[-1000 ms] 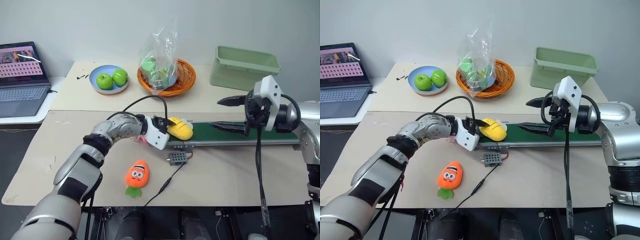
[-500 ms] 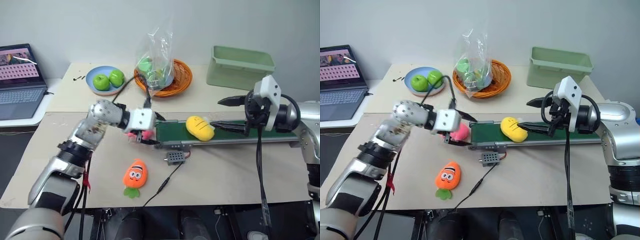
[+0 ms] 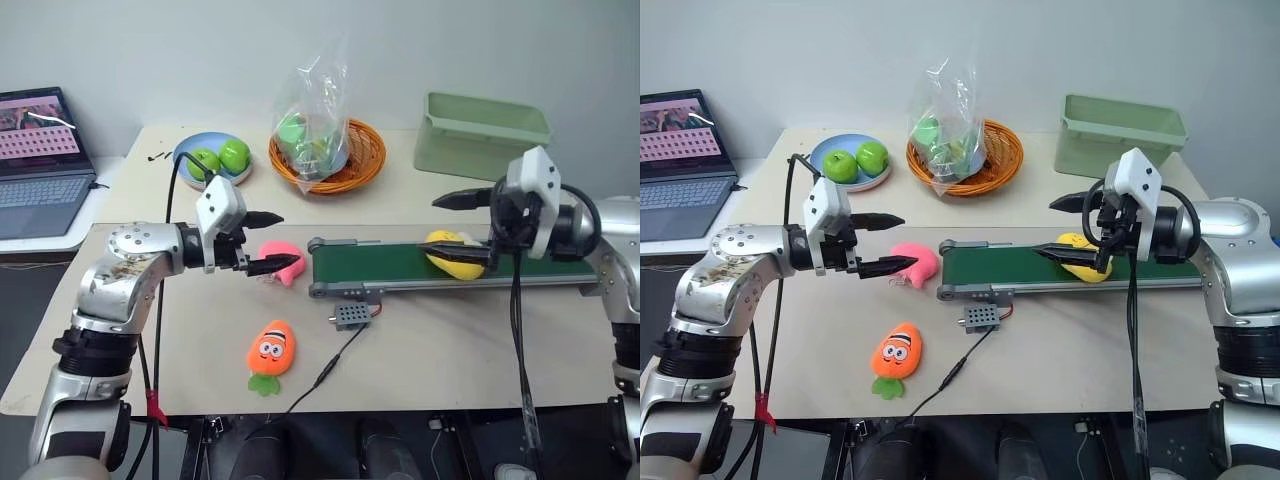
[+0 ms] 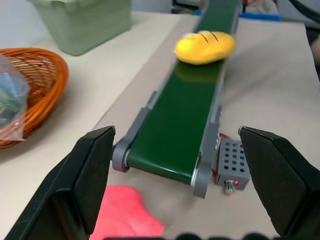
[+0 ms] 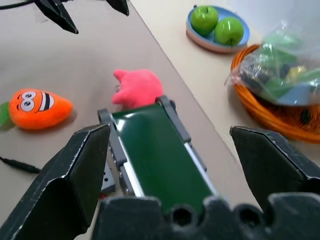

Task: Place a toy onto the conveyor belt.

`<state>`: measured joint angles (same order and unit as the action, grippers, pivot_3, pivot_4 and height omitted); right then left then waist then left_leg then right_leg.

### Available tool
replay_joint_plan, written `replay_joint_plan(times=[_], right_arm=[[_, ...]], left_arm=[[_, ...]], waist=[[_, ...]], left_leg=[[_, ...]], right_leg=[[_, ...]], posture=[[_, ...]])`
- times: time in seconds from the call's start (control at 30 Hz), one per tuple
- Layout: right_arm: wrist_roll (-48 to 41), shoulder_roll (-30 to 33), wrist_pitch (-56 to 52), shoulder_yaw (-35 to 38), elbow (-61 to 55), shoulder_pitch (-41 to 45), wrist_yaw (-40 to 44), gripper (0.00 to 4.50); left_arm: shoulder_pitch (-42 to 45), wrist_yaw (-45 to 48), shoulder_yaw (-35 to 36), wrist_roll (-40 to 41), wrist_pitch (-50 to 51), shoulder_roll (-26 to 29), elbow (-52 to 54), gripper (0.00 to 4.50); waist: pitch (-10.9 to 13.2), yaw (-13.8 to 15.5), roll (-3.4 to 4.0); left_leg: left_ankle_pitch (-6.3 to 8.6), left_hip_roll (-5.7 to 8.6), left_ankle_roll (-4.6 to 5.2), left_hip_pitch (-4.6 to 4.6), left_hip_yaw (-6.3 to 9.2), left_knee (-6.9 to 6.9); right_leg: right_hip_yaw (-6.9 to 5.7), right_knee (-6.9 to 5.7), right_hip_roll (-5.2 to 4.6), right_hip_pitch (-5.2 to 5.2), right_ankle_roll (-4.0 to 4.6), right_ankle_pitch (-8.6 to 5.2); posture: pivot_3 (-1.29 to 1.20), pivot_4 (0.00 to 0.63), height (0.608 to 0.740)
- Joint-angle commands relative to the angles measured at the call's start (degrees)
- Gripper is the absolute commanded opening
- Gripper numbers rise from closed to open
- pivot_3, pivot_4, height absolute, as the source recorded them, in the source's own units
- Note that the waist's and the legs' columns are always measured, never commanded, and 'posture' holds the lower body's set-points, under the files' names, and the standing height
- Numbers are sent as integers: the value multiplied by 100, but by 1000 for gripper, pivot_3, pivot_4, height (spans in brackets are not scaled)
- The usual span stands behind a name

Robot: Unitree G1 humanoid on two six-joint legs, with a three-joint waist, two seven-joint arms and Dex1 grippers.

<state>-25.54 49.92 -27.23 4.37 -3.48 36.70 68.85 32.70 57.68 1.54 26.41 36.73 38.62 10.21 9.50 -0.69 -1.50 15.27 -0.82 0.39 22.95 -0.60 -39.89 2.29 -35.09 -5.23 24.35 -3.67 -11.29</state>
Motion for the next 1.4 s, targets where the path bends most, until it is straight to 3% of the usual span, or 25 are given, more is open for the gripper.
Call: replay_joint_plan(times=[0.03,0.4,0.7,1.07,1.4], right_arm=[[-70,-97,133,-28,27,95,69,4500],[-47,-506,350,-337,452,512,315,4500],[-85,-561,234,-337,478,586,405,4500],[-122,-532,175,-203,280,470,212,4500],[-145,-556,197,-107,361,346,71,4500]], left_arm=[[-208,-310,498,414,500,149,537,4192],[-525,-707,848,847,924,355,1079,4192],[-489,-808,606,847,816,403,1034,4192],[-4,-1158,521,939,773,-192,735,4192],[80,-1193,518,952,709,-300,638,4192]], waist=[[0,-5,0],[0,0,0],[0,-4,0],[0,-1,0],[0,-12,0]], left_leg=[[0,0,0,0,0,0],[-1,0,-2,-8,-3,1],[-1,1,-2,-6,-3,3],[-1,3,-3,-6,-3,2],[-2,2,-3,-8,-3,2]], right_leg=[[0,0,0,0,0,0],[3,4,1,-1,1,0],[3,2,0,-1,2,0],[2,2,-1,-3,2,0],[4,2,0,-2,2,0]], posture=[[0,150,740],[0,150,740],[0,150,740],[0,150,740],[0,150,740]])
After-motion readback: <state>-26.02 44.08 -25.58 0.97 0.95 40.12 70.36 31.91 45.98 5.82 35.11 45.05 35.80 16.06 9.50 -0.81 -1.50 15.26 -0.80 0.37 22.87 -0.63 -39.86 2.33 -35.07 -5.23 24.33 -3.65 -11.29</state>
